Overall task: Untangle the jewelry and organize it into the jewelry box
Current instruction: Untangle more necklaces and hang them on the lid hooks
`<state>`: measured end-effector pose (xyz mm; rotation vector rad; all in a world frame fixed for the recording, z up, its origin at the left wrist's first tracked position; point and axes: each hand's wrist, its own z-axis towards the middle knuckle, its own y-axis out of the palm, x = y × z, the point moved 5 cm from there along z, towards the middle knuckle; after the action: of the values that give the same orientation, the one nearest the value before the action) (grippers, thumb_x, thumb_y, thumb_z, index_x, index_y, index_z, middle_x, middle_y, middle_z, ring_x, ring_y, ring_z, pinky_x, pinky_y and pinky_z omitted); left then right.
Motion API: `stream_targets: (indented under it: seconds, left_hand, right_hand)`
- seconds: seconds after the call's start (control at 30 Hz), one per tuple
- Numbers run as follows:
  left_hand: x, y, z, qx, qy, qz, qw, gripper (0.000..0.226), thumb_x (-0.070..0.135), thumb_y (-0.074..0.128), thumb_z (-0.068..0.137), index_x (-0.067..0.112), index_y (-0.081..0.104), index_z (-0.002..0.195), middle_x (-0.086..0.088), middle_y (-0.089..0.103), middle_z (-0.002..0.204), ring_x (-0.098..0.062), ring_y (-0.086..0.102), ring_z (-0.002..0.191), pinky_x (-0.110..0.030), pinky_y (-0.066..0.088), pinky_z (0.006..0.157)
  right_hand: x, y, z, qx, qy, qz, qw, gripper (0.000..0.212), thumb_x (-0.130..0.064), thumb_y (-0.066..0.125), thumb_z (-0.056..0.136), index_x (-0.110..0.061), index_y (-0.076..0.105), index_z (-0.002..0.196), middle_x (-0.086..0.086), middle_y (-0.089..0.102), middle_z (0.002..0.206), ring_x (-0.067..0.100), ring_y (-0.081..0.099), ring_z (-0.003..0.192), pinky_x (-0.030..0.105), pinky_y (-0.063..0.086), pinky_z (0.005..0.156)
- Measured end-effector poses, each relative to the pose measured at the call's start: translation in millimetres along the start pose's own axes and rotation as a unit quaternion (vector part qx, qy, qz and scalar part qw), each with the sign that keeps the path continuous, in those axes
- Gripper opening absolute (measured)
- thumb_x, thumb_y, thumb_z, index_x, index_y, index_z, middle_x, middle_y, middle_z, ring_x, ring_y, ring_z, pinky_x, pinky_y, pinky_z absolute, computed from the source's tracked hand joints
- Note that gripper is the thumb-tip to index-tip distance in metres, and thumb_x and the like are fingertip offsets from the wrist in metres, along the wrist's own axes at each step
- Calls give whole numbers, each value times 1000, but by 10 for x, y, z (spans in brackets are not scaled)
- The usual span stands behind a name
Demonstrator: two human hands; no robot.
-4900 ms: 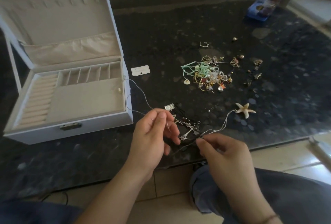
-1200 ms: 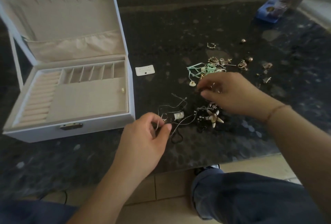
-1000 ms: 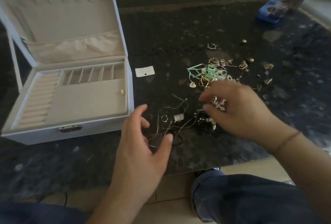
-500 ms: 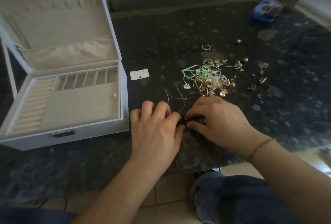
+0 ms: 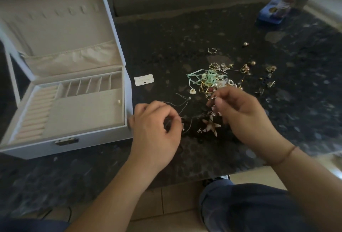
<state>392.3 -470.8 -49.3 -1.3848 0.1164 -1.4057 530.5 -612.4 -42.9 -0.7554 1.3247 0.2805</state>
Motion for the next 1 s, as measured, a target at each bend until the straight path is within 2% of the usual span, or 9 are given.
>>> stream_targets:
  seconds: [0.13,0.3,0.43,0.5,0.57,0.63,0.77,0.9,1.0]
  left_hand:
    - [46,-57,15,1,-5,-32,999,27,46,40,84,31,60,75,21,58,74,-7,49,87,-40,44,76]
    - [31,-28,-1,-14,-22,-13,1000,28,44,40,85,27,58,74,16,55,70,-8,49,80,-37,43,69]
    - [61,47,-38,-26,-5,156,987,31,49,40,94,28,61,99,10,61,104,-16,43,103,-33,28,82]
    - [154,93,-51,-15,33,196,980,42,56,43,94,27,60,118,7,58,119,-21,41,111,-38,30,85]
    - [259,203,-28,-27,91,205,974,46,54,48,92,27,59,127,6,57,125,-24,41,114,-43,32,87]
    - [318,317,23,-44,132,194,971,39,47,53,93,27,64,124,9,61,119,-24,44,111,-42,28,86]
    - [287,464,104,-72,139,169,973,20,35,63,91,30,74,108,13,67,97,-21,49,99,-39,23,80]
    - [286,449,118,-83,112,94,986,11,31,66,91,33,76,95,15,68,89,-16,49,94,-36,20,78]
    - [251,360,114,-88,64,1,994,9,32,69,91,34,76,96,19,69,89,-12,53,99,-39,29,88]
  right_hand:
    - [-101,-94,36,26,-30,241,970,16,-10,42,101,-13,56,93,4,68,87,23,60,85,35,50,70]
    - [-210,-216,59,17,-25,426,904,22,-13,33,104,-15,51,91,2,49,68,21,52,65,37,51,69]
    - [-181,-283,69,59,13,400,915,23,-15,34,106,-18,50,90,-1,36,64,14,38,55,28,41,53]
    - [-121,-284,90,74,36,372,925,23,-15,34,106,-17,49,89,-1,35,63,13,34,53,26,34,49]
    - [-69,-272,108,72,55,351,932,23,-15,34,106,-17,49,89,-2,35,61,13,32,52,26,30,49]
    - [-41,-268,113,63,69,347,933,24,-15,34,106,-17,50,88,-3,35,60,12,31,51,26,28,47]
    - [4,-337,131,61,74,355,930,25,-14,34,105,-16,52,88,-2,35,60,12,30,50,24,29,46]
    - [71,-445,171,71,70,356,929,24,-13,35,104,-17,53,88,-1,34,61,13,31,51,25,30,47]
    - [121,-447,187,73,72,339,935,24,-12,36,104,-16,54,88,0,36,61,14,33,51,27,31,48]
